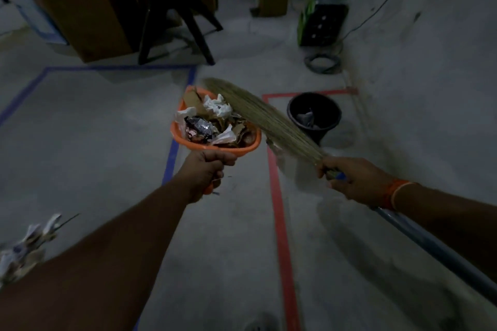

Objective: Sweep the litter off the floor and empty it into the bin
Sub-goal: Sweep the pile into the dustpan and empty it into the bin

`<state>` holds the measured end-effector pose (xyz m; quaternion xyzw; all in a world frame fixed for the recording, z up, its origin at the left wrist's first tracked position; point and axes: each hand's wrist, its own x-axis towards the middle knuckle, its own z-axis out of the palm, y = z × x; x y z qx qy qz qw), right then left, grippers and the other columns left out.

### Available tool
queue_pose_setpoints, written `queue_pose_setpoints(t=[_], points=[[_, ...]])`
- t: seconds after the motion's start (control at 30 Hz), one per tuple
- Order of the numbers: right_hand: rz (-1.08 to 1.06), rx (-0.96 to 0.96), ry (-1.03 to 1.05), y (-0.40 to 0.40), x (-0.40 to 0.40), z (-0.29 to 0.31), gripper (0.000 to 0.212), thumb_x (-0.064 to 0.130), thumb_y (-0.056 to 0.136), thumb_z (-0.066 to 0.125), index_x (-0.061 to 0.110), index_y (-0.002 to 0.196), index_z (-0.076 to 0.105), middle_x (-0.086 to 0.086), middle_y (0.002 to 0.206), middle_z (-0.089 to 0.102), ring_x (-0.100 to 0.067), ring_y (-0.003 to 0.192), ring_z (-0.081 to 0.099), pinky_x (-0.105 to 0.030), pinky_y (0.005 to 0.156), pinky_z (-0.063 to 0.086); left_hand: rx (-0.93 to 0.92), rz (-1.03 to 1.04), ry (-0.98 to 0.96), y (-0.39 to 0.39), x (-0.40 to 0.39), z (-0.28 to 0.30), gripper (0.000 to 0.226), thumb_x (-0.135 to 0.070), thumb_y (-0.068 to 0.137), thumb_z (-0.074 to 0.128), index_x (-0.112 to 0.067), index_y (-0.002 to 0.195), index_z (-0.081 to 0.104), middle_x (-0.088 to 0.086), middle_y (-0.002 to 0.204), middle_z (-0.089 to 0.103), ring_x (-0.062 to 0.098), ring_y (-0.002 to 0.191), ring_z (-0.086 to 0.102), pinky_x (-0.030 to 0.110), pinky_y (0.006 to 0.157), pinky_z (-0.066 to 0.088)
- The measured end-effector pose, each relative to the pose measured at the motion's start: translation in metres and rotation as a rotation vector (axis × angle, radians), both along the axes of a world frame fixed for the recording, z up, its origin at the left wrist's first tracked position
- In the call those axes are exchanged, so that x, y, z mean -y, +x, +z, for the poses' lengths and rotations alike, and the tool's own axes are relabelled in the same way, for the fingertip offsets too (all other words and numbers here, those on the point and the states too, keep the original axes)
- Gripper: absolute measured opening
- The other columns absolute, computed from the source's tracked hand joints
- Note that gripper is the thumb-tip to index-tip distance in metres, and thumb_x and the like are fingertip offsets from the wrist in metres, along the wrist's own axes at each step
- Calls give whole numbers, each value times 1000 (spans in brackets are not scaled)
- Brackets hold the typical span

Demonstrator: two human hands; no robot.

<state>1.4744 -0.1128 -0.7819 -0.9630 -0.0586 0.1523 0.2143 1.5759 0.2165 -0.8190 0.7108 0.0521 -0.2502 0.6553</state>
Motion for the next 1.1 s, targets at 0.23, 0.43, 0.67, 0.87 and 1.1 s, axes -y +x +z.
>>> queue_pose_setpoints(t=[0.23,0.43,0.67,0.87,1.1], points=[[-135,14,55,94,116,-23,21,13,93,59,32,101,58,6,107,62,1,64,59,-9,55,45,29,-59,-44,124,137,-27,37,16,90,42,-3,91,73,9,87,71,8,47,49,19,38,34],[-244,1,109,169,199,-68,27,13,91,61,40,95,57,-4,97,65,-11,67,61,-26,59,53,3,-78,-11,205,229,-53,37,16,89,41,-3,91,73,8,71,65,10,43,46,18,37,33],[-208,6,136,236,274,-129,33,14,89,65,45,93,54,8,107,61,7,77,56,-26,76,44,-29,-65,67,271,305,-111,39,12,91,40,-7,94,74,10,55,50,13,35,38,15,39,27],[-220,16,153,246,307,-170,28,13,89,66,36,102,57,5,115,61,-17,105,57,-27,87,42,-64,-81,142,289,342,-148,40,12,89,40,-9,92,74,5,50,54,12,34,39,16,36,29],[-272,80,233,246,321,-177,25,5,88,67,23,105,62,7,110,60,-3,100,53,-16,82,35,-69,-86,218,304,362,-162,44,13,87,40,-13,89,75,6,51,54,14,34,40,16,35,29]])
